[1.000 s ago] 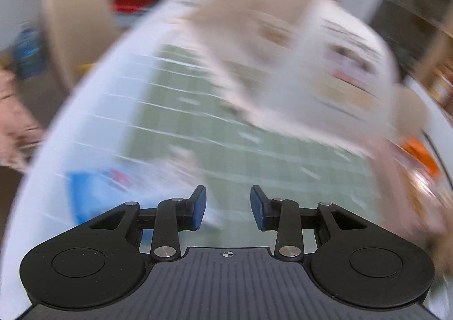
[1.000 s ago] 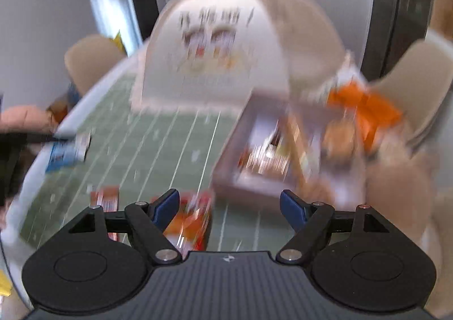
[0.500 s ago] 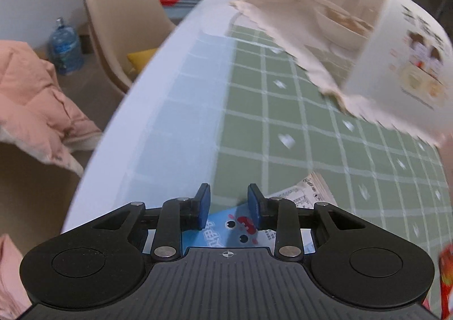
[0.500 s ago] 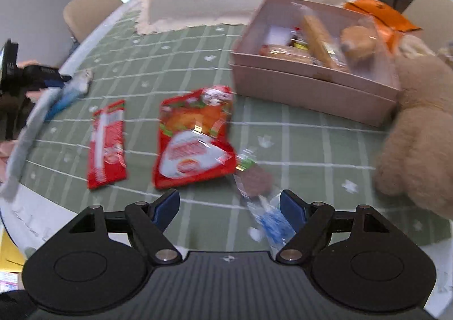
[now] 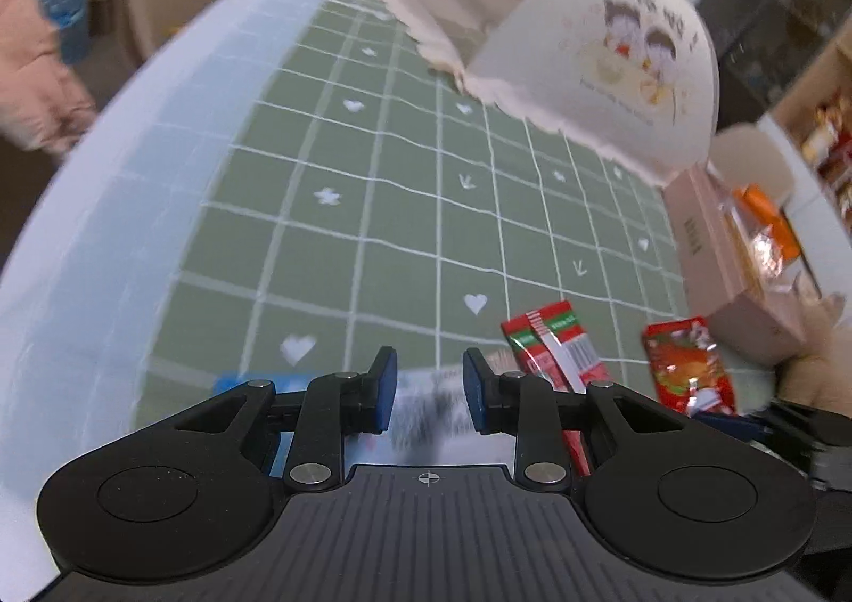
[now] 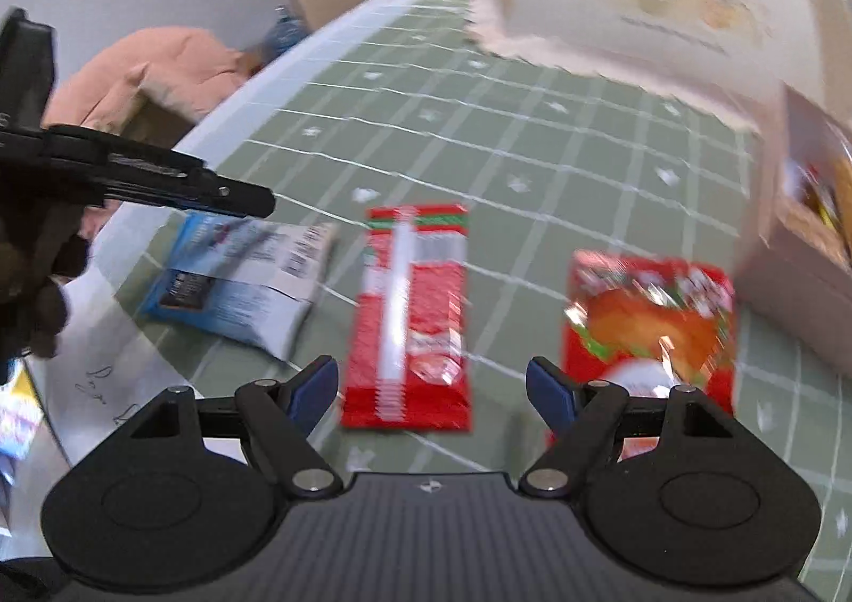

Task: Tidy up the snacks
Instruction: 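Grasp the red-white stick packets with the left tool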

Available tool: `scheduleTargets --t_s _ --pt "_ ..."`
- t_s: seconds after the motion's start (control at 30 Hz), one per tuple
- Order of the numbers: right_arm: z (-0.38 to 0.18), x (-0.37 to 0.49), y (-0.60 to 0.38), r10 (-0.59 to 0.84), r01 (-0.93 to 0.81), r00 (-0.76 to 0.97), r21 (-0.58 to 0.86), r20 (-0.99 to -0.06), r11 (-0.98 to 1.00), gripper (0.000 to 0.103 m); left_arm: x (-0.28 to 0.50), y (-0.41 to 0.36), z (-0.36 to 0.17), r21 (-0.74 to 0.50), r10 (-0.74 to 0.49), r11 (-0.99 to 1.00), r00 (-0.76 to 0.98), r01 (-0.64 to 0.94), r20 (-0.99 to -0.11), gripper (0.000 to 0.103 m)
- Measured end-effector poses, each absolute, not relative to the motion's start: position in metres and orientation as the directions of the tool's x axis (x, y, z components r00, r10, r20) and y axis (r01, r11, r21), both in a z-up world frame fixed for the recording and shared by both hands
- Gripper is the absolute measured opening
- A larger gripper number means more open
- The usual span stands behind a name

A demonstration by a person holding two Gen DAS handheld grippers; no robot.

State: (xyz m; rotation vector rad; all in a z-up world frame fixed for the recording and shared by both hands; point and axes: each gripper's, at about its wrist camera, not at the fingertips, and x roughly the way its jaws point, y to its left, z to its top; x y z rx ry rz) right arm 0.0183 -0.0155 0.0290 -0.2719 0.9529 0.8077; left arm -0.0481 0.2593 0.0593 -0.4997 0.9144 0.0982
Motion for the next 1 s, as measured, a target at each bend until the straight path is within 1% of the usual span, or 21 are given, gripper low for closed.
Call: scheduleTargets --t_s 0.1,0.17,0.27,0.3,0.37,0.43,0.47,0.5,0.53,0.57,0.6,0.67,0.73,0.83,1.0 --pt "0.037 0.016 0.009 0.524 -0.781 0.335 0.08 -0.783 0.62 0.078 -0.078 0.272 0.068 -0.393 -0.105 0.841 0.598 -0.373 -0.794 0.031" --pt "0.038 0.018 0.029 0.55 -0.82 0.317 0.069 -0.773 0.569 0.078 -0.094 0.281 0.068 -0.402 -0.107 0.805 0.56 -0.436 -0.822 0.03" --pt "0.034 0.019 0.062 0.582 -0.874 0.263 0.065 -0.77 0.481 0.079 -0.103 0.286 0.062 -0.444 -0.186 0.773 0.506 -0.453 -0.842 0.03" --pt "0.033 0.02 0.069 0.586 -0.878 0.269 0.055 -0.764 0.475 0.079 -0.106 0.283 0.057 -0.466 -0.234 0.767 0.485 -0.441 -0.843 0.03" --pt "0.028 0.025 0.075 0.585 -0.864 0.303 0.042 -0.752 0.501 0.078 -0.109 0.276 0.048 -0.498 -0.288 0.756 0.468 -0.424 -0.835 0.03" --pt "0.018 0.04 0.073 0.544 -0.817 0.329 0.056 -0.772 0.574 0.07 -0.107 0.273 0.038 -0.503 -0.294 0.745 0.462 -0.437 -0.837 0.03" --pt "0.014 0.044 0.067 0.529 -0.802 0.32 0.072 -0.786 0.593 0.053 -0.105 0.273 0.034 -0.5 -0.286 0.744 0.465 -0.444 -0.838 0.03" --pt "0.01 0.048 0.059 0.517 -0.789 0.301 0.095 -0.801 0.607 0.046 -0.102 0.274 0.032 -0.494 -0.272 0.745 0.472 -0.449 -0.839 0.03" --pt "0.011 0.047 0.049 0.515 -0.779 0.323 0.087 -0.794 0.621 0.041 -0.098 0.275 0.031 -0.485 -0.255 0.748 0.479 -0.453 -0.84 0.03" --pt "0.011 0.045 0.04 0.509 -0.777 0.316 0.09 -0.801 0.624 0.031 -0.091 0.277 0.03 -0.477 -0.238 0.754 0.489 -0.451 -0.839 0.03" --pt "0.012 0.042 0.031 0.509 -0.774 0.301 0.106 -0.806 0.624 0.027 -0.083 0.278 0.031 -0.47 -0.221 0.763 0.503 -0.444 -0.835 0.03" --pt "0.012 0.033 0.012 0.51 -0.76 0.276 0.14 -0.815 0.635 0.027 -0.063 0.277 0.034 -0.446 -0.189 0.795 0.531 -0.411 -0.826 0.03" --pt "0.009 0.021 -0.003 0.497 -0.748 0.275 0.142 -0.823 0.649 0.027 -0.043 0.272 0.035 -0.428 -0.175 0.822 0.549 -0.376 -0.817 0.03" --pt "0.002 0.008 -0.017 0.475 -0.725 0.279 0.142 -0.835 0.674 0.027 -0.008 0.256 0.038 -0.435 -0.197 0.845 0.574 -0.312 -0.795 0.03" --pt "0.009 0.005 -0.037 0.454 -0.693 0.345 0.104 -0.821 0.714 0.027 0.007 0.21 0.062 -0.339 -0.164 0.921 0.597 -0.194 -0.786 0.03"
